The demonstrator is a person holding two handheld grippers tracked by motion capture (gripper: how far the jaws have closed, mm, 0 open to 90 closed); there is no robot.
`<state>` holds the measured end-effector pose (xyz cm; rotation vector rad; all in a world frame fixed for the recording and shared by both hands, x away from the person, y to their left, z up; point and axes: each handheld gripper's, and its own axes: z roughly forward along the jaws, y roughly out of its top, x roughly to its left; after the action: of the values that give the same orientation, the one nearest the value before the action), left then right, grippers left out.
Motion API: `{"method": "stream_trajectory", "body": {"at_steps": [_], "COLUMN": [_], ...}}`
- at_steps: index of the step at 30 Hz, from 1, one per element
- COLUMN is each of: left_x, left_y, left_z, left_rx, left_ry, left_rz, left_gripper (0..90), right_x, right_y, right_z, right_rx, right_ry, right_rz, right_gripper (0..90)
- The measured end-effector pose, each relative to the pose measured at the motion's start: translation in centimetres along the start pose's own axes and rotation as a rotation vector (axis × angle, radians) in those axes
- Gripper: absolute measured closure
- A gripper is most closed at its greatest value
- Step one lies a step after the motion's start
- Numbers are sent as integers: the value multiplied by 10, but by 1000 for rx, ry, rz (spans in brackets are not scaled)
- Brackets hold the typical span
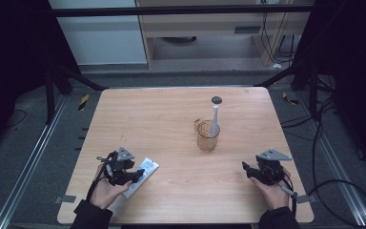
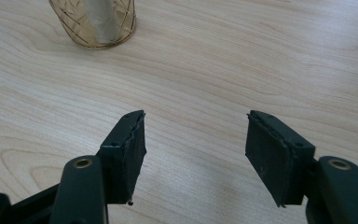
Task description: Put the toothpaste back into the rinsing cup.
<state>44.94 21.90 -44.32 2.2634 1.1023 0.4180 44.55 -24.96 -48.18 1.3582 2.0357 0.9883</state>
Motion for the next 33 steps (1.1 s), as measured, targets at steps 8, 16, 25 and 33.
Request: {"method": "stream_trajectory", "body": {"at_steps": [8, 16, 25, 33], "left_x": [-2, -4, -1, -1], "left_y": [3, 5, 7, 12], "left_z": [11, 23, 35, 43], "left_rx": [63, 135, 200, 233], "left_ry": [-6, -16, -20, -20], "left_rz": [23, 32, 24, 11], "left_gripper": [444, 436, 406, 385], "right_x": [0, -1, 2, 2], "right_y": [0, 1, 1, 2], "right_z": [0, 0, 2, 2], "right_rx": [-1, -3, 7, 8], "right_ry": [4, 5, 6, 4], "right_rz": [-2, -6, -12, -12], "right_gripper": [373, 369, 366, 364]}}
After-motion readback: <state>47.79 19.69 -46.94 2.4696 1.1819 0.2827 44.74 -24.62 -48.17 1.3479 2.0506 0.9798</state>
